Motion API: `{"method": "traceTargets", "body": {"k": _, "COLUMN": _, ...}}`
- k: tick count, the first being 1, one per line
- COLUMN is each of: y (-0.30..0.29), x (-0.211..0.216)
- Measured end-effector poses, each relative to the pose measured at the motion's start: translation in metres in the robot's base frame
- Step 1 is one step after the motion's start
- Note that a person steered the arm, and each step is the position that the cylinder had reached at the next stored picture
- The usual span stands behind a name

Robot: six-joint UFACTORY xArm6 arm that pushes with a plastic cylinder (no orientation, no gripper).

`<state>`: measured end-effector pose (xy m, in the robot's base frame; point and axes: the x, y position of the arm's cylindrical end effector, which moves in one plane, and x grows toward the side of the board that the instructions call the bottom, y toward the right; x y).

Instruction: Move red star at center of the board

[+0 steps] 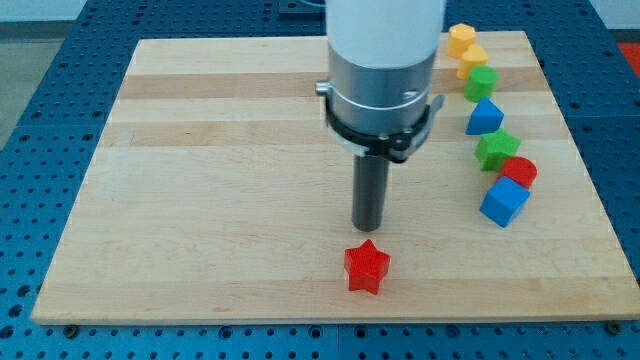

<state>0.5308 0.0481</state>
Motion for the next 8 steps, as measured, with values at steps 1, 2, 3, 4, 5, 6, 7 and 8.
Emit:
{"method": "traceTargets", "body": {"k": 1, "y": 0.080, "x": 0.051}}
{"method": "traceTargets", "body": {"k": 2, "y": 0.076, "x": 0.086}}
{"method": "traceTargets", "body": {"k": 3, "y": 0.000, "x": 0.060}}
{"method": "traceTargets", "body": {"k": 4, "y": -0.030, "x": 0.017}}
{"method": "traceTargets", "body": {"k": 5, "y": 0.009, "x": 0.076}}
{"method": "traceTargets", "body": {"k": 6, "y": -0.032, "x": 0.088}}
{"method": "traceTargets", "body": {"k": 7, "y": -0.065, "x": 0.053}}
{"method": "traceTargets", "body": {"k": 8, "y": -0.065, "x": 0.016}}
